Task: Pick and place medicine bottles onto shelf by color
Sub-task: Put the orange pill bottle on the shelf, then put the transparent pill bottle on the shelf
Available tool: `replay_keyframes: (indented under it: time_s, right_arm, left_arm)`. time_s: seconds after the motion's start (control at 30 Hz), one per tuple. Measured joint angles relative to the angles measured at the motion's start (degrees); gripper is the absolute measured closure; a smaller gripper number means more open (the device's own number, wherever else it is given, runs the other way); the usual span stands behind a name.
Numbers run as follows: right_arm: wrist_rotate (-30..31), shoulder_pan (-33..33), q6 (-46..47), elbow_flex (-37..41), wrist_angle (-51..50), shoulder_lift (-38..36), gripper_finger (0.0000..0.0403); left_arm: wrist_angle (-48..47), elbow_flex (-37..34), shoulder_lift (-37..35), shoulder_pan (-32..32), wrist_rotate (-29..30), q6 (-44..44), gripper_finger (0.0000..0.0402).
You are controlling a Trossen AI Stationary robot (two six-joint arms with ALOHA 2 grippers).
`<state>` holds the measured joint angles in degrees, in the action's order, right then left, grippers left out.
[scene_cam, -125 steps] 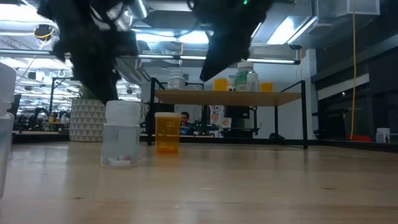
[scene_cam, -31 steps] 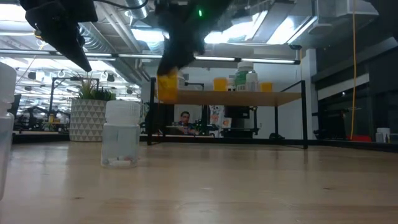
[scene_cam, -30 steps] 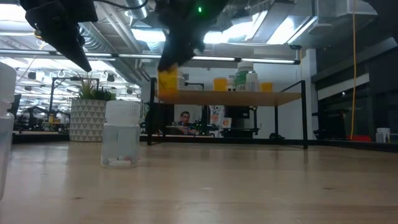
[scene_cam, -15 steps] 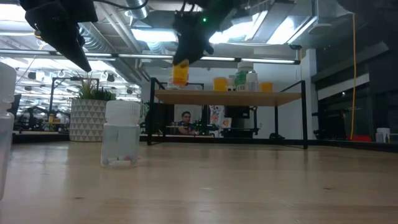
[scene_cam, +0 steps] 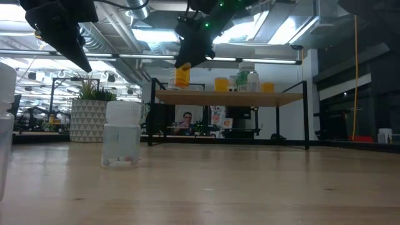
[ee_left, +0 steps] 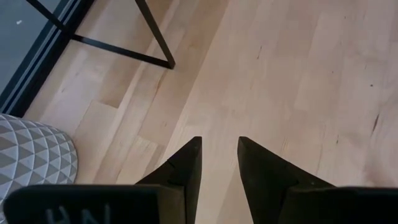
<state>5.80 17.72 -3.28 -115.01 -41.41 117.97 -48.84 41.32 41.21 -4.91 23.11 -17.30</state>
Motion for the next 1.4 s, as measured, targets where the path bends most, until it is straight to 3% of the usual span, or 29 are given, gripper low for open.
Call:
replay_keyframes:
  time_s: [0.33,0.53,0.67,0.77,0.93,1.1,1.4]
  right_arm:
    - [0.1,0.4,-0.4,-0.3,1.7,0.1,0.0154]
    - [0.0,0.6,-1.1,-7.5,-1.8,0.1,0.0153]
    - [-4.9,-1.3,2.2,-14.7,-10.3,0.0,0.0153]
    - [-8.8,-4.6,4.4,-18.0,-15.9,0.0,0.0153]
    - [-9.1,-11.4,8.8,-18.5,-23.7,0.0,0.0153]
    - [-8.9,-19.0,16.0,-15.3,-24.4,0.2,0.0153]
    - [-4.9,-31.9,26.2,-4.1,-9.5,0.1,0.0153]
  left_arm:
    - [0.0,0.0,0.0,0.0,0.0,0.0,0.0303]
    - [0.0,0.0,0.0,0.0,0.0,0.0,0.0303]
    - [0.0,0.0,0.0,0.0,0.7,0.0,0.0303]
    - [0.0,0.0,0.0,0.0,1.4,0.0,0.0303]
    - [0.0,0.0,0.0,0.0,1.4,0.0,0.0303]
    - [0.0,0.0,0.0,0.0,1.4,0.0,0.0303]
    - [0.0,0.0,0.0,0.0,1.3,0.0,0.0303]
